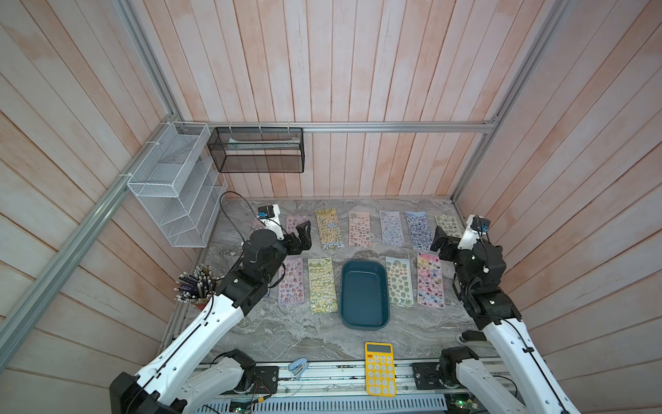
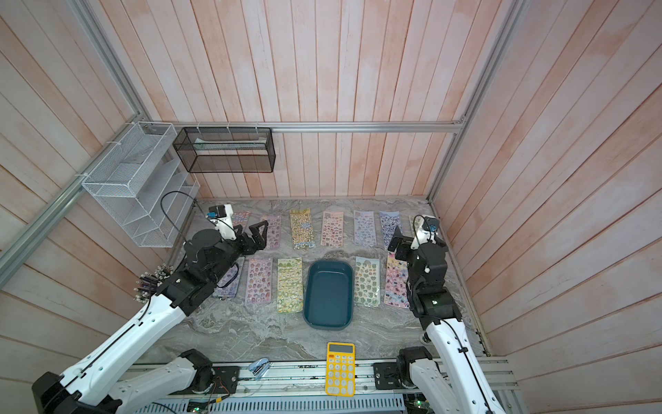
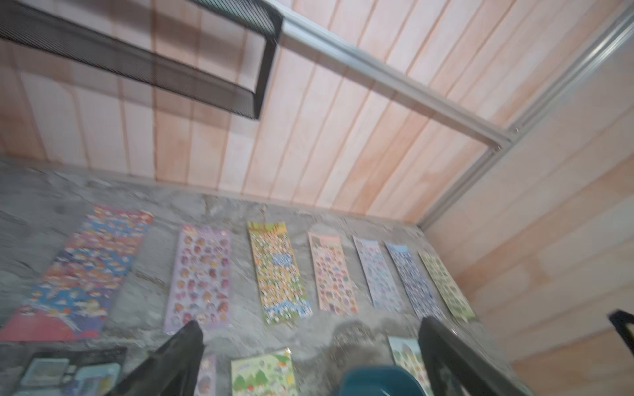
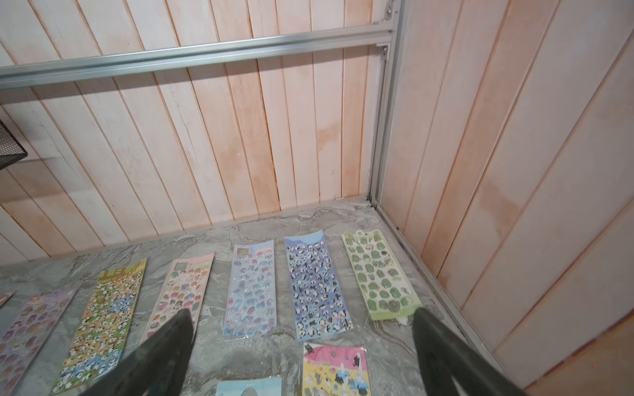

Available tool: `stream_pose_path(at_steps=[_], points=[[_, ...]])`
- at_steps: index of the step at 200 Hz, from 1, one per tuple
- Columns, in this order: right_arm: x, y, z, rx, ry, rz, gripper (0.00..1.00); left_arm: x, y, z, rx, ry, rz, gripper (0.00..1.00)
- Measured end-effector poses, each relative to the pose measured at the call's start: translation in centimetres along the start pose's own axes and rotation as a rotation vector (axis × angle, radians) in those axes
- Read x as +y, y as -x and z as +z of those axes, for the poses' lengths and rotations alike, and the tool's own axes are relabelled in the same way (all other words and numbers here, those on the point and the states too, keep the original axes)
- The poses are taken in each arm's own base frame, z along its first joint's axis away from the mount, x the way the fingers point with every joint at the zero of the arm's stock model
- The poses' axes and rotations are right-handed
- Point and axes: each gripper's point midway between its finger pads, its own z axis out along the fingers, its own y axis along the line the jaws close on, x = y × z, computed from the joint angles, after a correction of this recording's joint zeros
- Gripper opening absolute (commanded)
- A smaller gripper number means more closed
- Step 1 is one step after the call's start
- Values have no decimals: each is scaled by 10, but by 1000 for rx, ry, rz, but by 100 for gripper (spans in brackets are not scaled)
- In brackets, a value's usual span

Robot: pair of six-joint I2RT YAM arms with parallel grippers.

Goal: Take the stickers out of the storage box
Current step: Reset both arms

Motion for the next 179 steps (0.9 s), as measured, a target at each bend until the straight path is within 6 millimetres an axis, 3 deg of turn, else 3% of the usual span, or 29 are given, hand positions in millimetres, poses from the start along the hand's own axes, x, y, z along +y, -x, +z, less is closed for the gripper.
stream_pose_path(at_steps=[17,47,70,101,154,179], points=[[4,-19,13,34,13,-73,100,24,-12,-9,-74,60,87,100],[11,-66,32,131,46,-141,100,59,-59,-18,-81,134,292,100],[11,-98,30,123,72,-140,99,79,-78,-21,-73,182,385,100],[7,-143,20,95,92,-134,99,105,-85,-7,-35,241,406,100],[7,-172,34,78,97,-150,99,149,-126,19,70,319,402,100],[7,-184,44,90,100,-160,99,168,-144,22,91,349,395,100]])
